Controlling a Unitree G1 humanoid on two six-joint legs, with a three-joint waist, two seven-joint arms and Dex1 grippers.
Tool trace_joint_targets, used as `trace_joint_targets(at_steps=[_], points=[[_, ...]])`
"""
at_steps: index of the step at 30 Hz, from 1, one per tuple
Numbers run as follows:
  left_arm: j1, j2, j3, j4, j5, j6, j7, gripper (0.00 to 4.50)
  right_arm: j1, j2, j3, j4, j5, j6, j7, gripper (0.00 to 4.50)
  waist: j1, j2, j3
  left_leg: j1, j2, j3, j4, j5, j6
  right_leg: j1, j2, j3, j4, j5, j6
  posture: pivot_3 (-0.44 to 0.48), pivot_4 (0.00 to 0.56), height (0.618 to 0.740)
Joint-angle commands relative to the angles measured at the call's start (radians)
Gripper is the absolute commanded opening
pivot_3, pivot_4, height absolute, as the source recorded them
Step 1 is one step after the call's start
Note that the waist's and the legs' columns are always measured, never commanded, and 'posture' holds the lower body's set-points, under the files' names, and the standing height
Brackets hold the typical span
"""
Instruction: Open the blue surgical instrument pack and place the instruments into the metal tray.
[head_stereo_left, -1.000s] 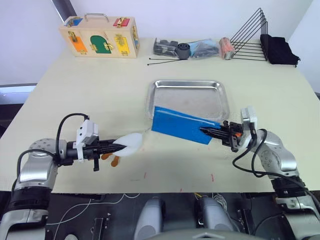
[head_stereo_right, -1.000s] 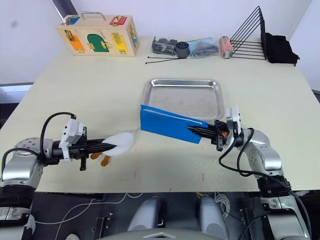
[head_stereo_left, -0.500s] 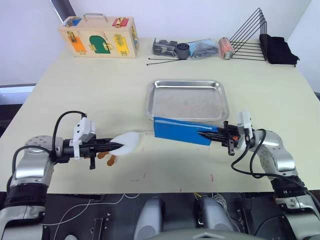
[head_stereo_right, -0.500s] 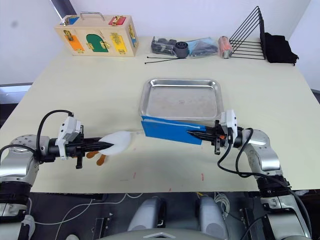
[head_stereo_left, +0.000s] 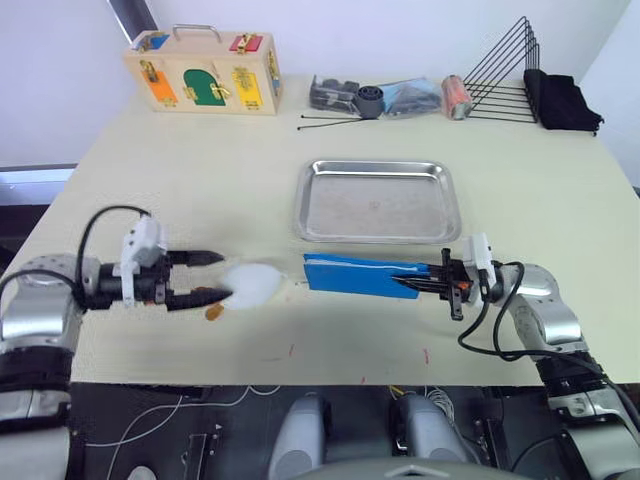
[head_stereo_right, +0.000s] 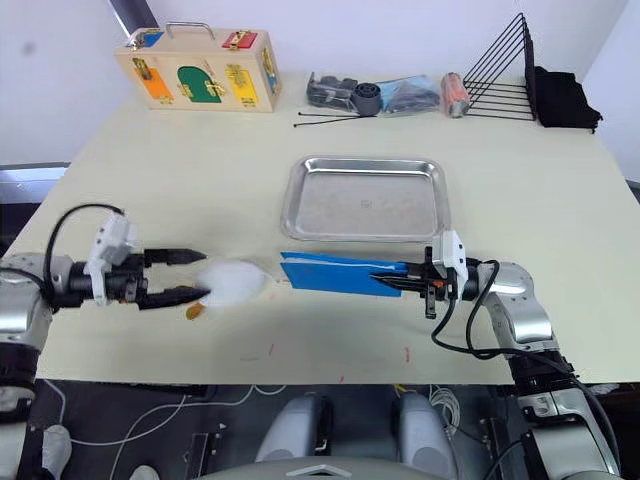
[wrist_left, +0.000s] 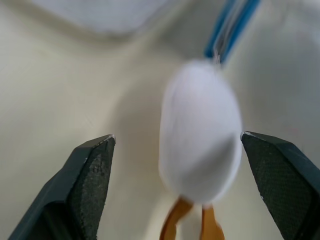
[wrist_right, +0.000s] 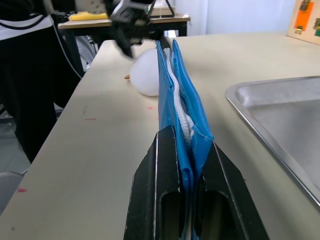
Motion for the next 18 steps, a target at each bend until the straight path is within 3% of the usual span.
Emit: trace_joint_targets(at_steps=[1, 5, 18], points=[[-0.048, -0.021, 0.050, -0.050, -0.077, 0.058, 0.015, 4.38, -0.018, 0.004, -0.012, -0.012, 0.020, -0.018, 0.012, 0.00, -0.003, 0.000, 0.000, 0.000, 0.000, 0.000, 0.000, 0.000, 0.000, 0.000, 0.000, 0.000, 0.000, 0.000, 0.000, 0.000, 0.150, 0.740], [-0.076, -0.082, 0.003, -0.109, -0.031, 0.012, 0.077, 4.38, -0.024, 0.007, -0.008, -0.019, 0.020, -0.010, 0.013, 0.00, -0.006, 0.000, 0.000, 0.001, 0.000, 0.000, 0.000, 0.000, 0.000, 0.000, 0.000, 0.001, 0.001, 0.000, 0.000, 0.000, 0.150, 0.740], [-0.119, -0.189, -0.140, -0.121, 0.029, -0.086, 0.027, 4.38, -0.035, 0.008, -0.010, -0.043, 0.032, 0.016, 0.011, 0.00, -0.004, 0.000, 0.000, 0.001, 0.000, 0.000, 0.000, 0.000, 0.000, 0.000, 0.000, 0.001, 0.001, 0.000, 0.000, 0.000, 0.150, 0.740]])
